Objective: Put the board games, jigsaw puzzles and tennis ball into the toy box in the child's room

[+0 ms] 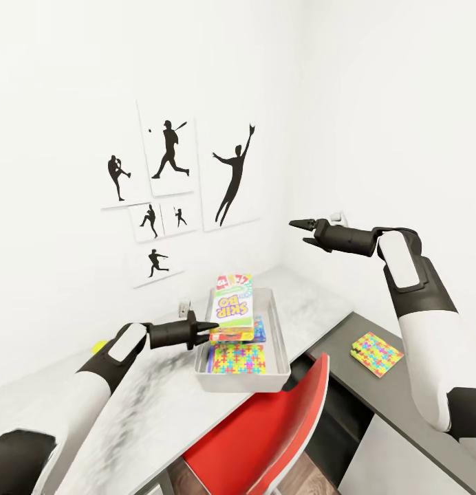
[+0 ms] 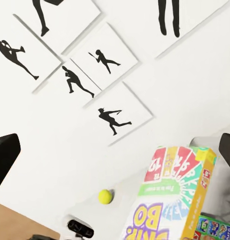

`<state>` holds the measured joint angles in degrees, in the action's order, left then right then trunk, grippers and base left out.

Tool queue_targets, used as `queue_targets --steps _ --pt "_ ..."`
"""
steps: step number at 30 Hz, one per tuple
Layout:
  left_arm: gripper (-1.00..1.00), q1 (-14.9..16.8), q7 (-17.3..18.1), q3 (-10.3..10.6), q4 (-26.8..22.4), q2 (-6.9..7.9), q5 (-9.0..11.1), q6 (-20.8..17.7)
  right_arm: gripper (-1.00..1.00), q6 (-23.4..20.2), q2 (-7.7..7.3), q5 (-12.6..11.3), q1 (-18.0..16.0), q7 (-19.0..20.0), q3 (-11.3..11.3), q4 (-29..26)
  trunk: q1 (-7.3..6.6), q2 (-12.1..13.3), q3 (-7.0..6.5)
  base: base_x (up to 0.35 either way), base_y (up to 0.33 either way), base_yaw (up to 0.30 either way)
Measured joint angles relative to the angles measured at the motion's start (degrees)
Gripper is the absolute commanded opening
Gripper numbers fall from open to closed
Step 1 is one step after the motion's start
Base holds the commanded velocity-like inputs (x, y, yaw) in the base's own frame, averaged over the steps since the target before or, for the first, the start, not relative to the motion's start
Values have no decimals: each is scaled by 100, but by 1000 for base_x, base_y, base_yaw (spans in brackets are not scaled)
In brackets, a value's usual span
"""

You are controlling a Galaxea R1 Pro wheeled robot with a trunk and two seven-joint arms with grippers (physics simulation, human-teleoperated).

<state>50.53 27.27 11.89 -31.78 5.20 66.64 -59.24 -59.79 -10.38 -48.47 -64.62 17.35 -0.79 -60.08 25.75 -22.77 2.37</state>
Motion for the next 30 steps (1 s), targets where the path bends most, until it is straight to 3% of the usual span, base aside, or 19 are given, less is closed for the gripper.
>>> queue_targets --steps 10,16,30 --pt "-100 37 26 37 335 -191 -27 20 100 0 0 -7 3 0 2 -23 0 -1 0 0 0 0" --pt "-100 37 28 59 345 -211 -63 39 100 0 -13 -1 23 -1 -4 -30 0 -1 0 0 0 0" --pt "-100 37 28 67 347 -212 -375 62 100 1 -12 -10 27 -1 -8 -31 0 0 7 0 0 0"
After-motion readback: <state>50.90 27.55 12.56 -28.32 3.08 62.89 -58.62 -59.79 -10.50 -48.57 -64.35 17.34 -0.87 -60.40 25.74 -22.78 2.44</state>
